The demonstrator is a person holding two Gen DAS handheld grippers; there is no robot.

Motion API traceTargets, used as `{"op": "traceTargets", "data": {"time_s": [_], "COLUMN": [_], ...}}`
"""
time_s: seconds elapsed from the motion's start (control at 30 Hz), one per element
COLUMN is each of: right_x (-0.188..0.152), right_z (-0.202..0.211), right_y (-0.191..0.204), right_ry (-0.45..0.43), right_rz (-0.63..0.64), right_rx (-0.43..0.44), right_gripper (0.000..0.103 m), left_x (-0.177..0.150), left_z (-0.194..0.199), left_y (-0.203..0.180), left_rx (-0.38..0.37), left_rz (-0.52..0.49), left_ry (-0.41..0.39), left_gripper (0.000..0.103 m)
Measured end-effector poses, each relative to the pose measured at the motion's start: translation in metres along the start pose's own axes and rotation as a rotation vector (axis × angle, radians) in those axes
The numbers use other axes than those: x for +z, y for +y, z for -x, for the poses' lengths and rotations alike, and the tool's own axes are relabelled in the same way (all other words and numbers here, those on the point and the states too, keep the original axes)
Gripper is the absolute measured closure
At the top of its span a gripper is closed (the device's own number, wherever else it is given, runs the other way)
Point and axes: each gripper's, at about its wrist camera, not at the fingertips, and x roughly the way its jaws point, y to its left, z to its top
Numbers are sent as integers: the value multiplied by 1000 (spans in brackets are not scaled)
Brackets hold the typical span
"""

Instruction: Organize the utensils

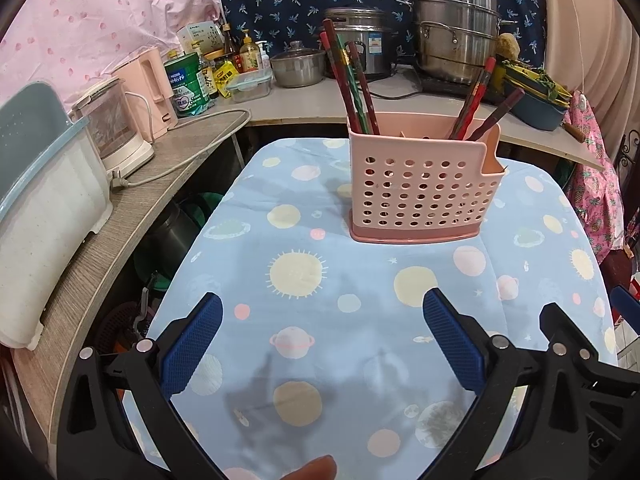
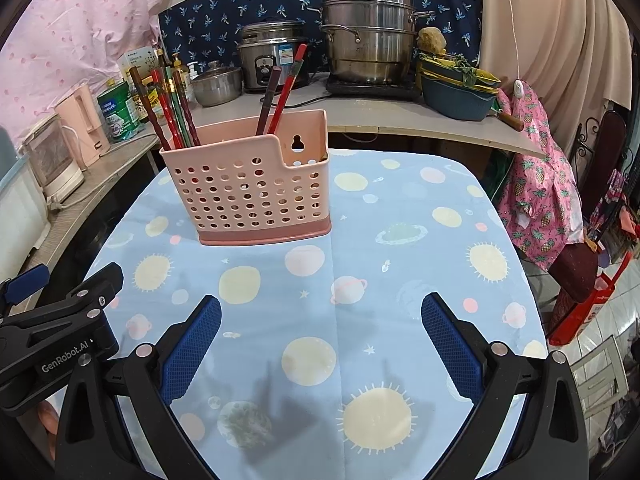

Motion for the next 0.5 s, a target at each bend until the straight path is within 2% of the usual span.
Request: {"op": "traceTargets", "data": {"time_s": [0.5], "right_x": [0], "right_z": [0], "right_y": [1], "right_ry": [-1], "right_rz": [0], "right_rx": [-1], "right_gripper": [6], "left_x": [-1], "left_z": [-3], "left_y": [-2], "left_rx": [3], "left_rz": [-6], "left_ry": [0], "left_gripper": [7]}}
